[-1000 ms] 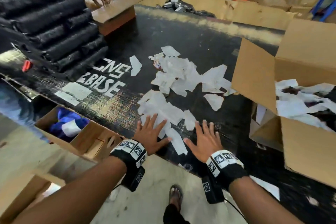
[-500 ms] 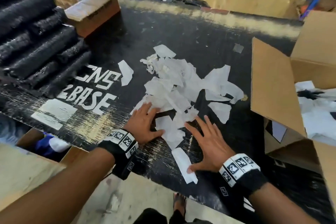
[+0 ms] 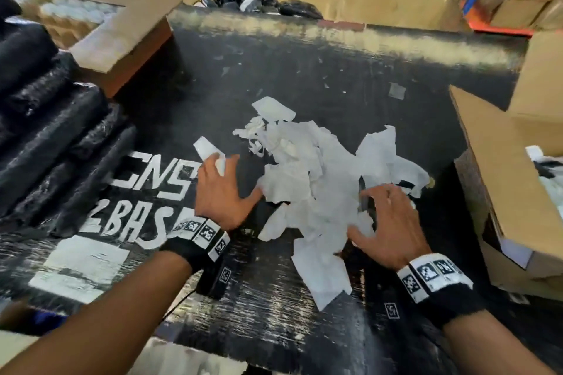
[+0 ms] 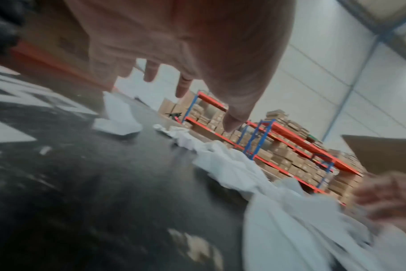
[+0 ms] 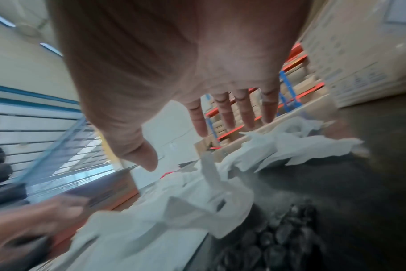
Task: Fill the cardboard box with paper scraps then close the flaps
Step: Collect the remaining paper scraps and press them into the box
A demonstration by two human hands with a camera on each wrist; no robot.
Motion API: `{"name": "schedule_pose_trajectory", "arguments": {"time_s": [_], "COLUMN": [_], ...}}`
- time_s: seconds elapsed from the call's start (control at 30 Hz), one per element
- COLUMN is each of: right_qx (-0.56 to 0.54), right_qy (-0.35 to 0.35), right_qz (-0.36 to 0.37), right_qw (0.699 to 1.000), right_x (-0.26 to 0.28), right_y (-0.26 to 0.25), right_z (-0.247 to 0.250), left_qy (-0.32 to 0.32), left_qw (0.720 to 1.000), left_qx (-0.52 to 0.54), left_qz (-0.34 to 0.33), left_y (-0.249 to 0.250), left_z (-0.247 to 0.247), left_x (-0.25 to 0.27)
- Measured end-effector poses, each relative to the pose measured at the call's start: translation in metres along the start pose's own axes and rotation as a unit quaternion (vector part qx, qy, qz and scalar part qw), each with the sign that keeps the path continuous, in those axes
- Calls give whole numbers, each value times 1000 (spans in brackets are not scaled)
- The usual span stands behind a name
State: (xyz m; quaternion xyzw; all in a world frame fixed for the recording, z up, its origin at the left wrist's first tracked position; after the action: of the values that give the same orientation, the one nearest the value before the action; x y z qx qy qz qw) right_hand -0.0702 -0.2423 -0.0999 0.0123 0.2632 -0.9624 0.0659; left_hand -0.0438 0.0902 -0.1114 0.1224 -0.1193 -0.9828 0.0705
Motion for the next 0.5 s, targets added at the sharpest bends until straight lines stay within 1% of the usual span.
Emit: {"name": "schedule_pose_trajectory", "arguments": {"time_s": [0.03,0.07,0.1,0.17,0.2,0.27,0.33,0.4,0.43,0.47,0.5], "right_qx": [14,24,33,25,8,-30,-50,-68,-70,-75,-75], "right_qy": [15,18,8,-31,-51,-83,-112,-128,-116,-91,-57], "right_qz": [-52,-104,-152,-212,-222,-205,-176,-129,-102,-75,-57], "right_qw": [998,994,988,976,974,975,977,981,985,990,994], "right_x": [-5,-10,-14,-26,-31,-37,-39,-41,-43,-46,-49], "right_y": [10,22,32,48,51,42,21,-2,-13,-19,-22], "right_z": [1,-1,-3,-21,-31,-51,-64,-68,-64,-57,-47], "left_qy": [-18,-50,-86,-142,-159,-199,-241,-263,-255,-226,-181], "left_qw": [999,996,991,983,981,977,964,949,948,954,964], "left_qx": [-10,-13,-11,4,17,57,110,142,147,145,144], "left_qz": [42,79,103,116,108,55,-27,-95,-120,-131,-128], "left_y": [-18,-34,-47,-54,-51,-32,-2,21,28,31,30], "left_z": [-6,-15,-26,-40,-46,-58,-62,-62,-60,-56,-49], "left_x": [-13,-24,-34,-48,-52,-52,-50,-48,-50,-55,-62]}}
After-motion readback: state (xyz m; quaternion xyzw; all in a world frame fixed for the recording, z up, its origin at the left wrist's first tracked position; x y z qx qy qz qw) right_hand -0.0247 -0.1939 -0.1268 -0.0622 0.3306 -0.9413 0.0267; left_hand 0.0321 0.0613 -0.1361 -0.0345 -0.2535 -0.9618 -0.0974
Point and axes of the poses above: each hand's wrist, its own x-axis away from the middle knuckle, its own z-axis out of the back of the hand, y = z × x, the point moved 7 cm from there along -x, towards the middle knuckle, and after that the axes turned 8 degrees about -x, right-handed, at the moved point
